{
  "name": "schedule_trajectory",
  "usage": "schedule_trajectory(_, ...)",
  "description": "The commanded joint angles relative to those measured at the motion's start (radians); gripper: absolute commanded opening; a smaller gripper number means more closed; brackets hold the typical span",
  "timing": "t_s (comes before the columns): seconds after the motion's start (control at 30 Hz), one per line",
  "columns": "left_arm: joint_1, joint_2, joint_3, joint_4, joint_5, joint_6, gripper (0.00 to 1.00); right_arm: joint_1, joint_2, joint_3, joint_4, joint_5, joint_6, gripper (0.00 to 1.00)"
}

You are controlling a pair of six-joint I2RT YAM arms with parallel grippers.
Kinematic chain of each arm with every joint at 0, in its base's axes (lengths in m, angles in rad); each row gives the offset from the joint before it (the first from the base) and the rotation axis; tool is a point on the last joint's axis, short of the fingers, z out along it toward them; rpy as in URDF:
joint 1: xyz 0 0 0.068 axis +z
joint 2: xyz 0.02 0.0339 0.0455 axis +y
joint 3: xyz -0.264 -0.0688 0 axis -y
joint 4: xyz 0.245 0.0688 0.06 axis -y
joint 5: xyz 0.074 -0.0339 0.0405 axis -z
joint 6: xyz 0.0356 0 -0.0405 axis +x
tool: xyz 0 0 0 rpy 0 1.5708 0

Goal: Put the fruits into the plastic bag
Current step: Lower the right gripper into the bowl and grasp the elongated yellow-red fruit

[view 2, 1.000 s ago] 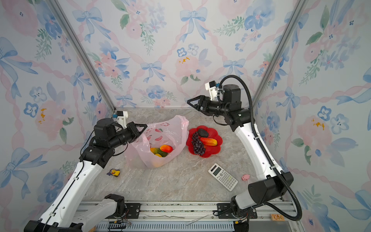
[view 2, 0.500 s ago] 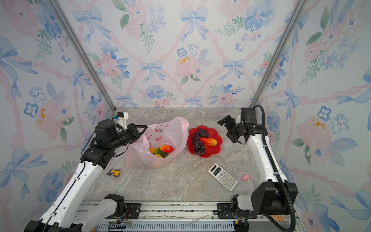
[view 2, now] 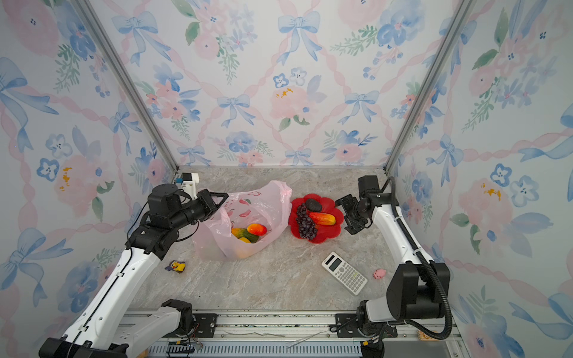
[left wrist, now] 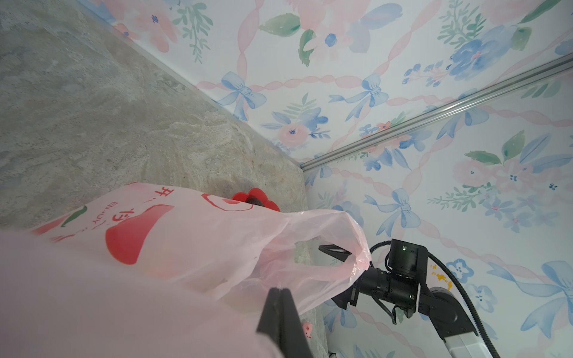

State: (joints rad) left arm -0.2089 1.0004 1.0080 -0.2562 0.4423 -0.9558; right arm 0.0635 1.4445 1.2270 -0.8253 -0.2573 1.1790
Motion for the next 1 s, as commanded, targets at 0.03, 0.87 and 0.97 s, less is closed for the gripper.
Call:
schedule_trajectory(0.03,-0.001,0.006,0.015,0.017,0.012,-0.006,0.0,0.03,0.007,-0.039,0.011,0.08,0.187,0.91)
schedule_trajectory(0.87,0.051,0.024,0.014,0.017,0.075,0.0,0.0,0.128,0.395,0.101,0.166,0.172,0.372,0.76)
schedule_trajectory(0.97,0.068,0.027,0.013,0.016,0.096,0.0,0.0,0.132,0.431,0.11,0.185,0.176,0.38,0.75)
